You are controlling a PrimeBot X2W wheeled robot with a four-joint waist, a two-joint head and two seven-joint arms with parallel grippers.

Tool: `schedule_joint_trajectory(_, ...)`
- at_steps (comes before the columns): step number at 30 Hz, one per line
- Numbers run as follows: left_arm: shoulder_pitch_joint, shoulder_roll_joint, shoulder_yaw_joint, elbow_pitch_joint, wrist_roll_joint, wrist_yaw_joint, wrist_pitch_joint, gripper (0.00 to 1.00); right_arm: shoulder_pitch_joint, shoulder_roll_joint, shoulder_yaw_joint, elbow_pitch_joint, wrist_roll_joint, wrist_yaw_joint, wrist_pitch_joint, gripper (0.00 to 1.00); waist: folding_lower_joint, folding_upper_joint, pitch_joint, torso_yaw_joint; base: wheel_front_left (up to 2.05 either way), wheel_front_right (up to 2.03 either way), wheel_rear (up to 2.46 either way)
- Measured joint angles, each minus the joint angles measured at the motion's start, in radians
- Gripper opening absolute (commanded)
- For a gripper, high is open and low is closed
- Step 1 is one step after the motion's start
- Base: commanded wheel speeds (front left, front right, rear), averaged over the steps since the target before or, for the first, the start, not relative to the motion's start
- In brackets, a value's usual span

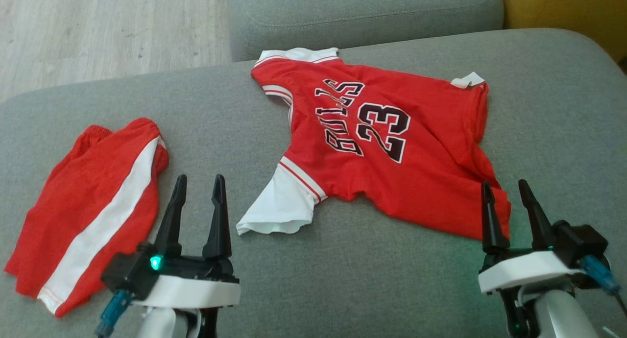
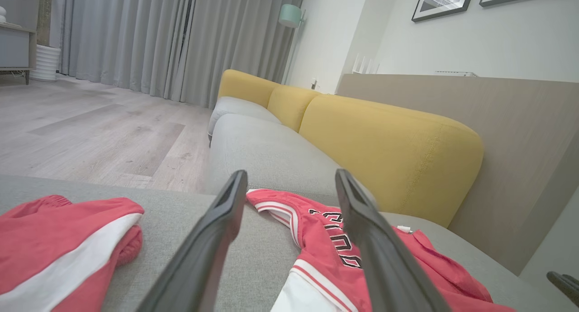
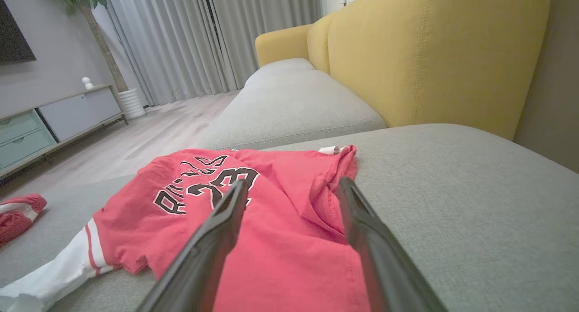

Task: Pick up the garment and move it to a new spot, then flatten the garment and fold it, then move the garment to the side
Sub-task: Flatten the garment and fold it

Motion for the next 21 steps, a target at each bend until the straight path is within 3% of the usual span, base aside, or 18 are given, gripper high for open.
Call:
schedule_joint_trajectory(9, -0.005, 0.0, -0.021, 0.054, 0.023, 0.001, 0.0, 1.0, 0.006, 0.005, 0.005, -0.047, 0.004, 0.0, 0.0, 1.0, 0.0003, 0.0, 0.026, -0.002, 0.0, 0.0, 0.0)
schedule_joint_trajectory(16, -0.08, 0.0, -0.105, 0.272, 0.043, 0.029, 0.001, 1.0, 0.001, 0.005, -0.008, -0.048, 0.005, 0.0, 0.0, 1.0, 0.0003, 0.0, 0.054, -0.006, 0.0, 0.0, 0.0)
schedule_joint_trajectory(21, -0.139, 0.0, -0.135, 0.401, 0.044, 0.075, 0.048, 1.0, -0.023, 0.005, -0.006, -0.048, 0.009, 0.0, 0.0, 1.0, 0.0003, 0.0, 0.07, -0.019, 0.0, 0.0, 0.0)
